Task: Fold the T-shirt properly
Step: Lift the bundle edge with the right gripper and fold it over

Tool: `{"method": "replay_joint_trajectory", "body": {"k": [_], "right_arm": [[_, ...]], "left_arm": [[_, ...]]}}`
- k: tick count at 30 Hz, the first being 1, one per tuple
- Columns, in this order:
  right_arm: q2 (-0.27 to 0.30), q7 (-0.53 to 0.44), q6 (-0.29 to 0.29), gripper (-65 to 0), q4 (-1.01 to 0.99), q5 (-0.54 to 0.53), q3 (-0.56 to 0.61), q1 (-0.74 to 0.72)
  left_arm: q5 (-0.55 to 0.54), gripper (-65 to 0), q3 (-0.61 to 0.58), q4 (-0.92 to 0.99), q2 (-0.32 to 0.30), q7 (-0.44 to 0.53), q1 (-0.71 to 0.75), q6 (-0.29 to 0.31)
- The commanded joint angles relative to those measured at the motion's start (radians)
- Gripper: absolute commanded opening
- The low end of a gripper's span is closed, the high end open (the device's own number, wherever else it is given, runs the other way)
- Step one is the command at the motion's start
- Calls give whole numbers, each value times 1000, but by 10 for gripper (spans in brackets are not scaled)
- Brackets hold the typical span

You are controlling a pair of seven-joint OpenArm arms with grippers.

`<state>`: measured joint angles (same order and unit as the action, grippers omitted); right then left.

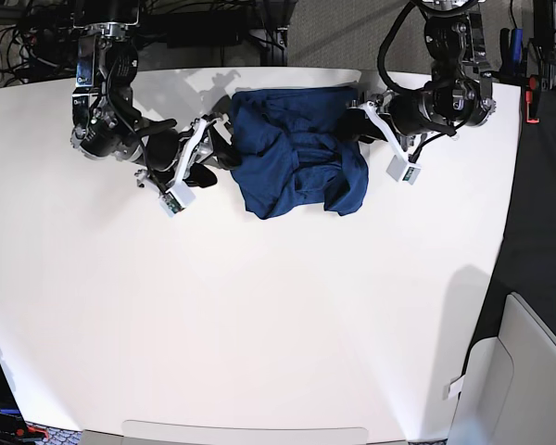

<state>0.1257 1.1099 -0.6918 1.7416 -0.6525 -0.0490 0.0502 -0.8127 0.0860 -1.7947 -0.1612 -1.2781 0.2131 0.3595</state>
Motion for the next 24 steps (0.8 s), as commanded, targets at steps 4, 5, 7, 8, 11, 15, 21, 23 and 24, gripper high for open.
{"method": "replay_joint_trajectory", "body": {"k": [4, 5, 7, 8, 11, 15, 21, 23, 24], "right_arm": [[-22, -23, -6, -325, 22, -23, 34, -14], [-22, -23, -6, -325, 21, -23, 48, -14], [-22, -27, -6, -325, 19, -23, 71, -14], [-22, -27, -6, -325, 18, -23, 82, -14], [-24, -29, -6, -342, 18, -23, 111, -16], [-24, -27, -6, -479, 19, -25, 116, -22], [-21, -23, -6, -588, 27, -128, 116, -22], [-21, -23, -6, -589, 27, -211, 116, -22], [-21, -23, -6, -589, 27, -244, 117, -22]], "left_arm": [[-15, -444, 1, -15, -5, 5, -8, 3], [-15, -444, 1, -15, -5, 5, -8, 3], [-15, -444, 1, -15, -5, 5, -8, 3], [-15, -444, 1, -15, -5, 5, -8, 3], [-15, -444, 1, -15, -4, 5, -10, 3], [-15, -444, 1, -15, -4, 5, -10, 3], [-15, -444, -1, -15, -4, 5, -8, 3], [-15, -444, -1, -15, -4, 5, -8, 3], [-15, -444, -1, -15, -4, 5, -8, 3]]}}
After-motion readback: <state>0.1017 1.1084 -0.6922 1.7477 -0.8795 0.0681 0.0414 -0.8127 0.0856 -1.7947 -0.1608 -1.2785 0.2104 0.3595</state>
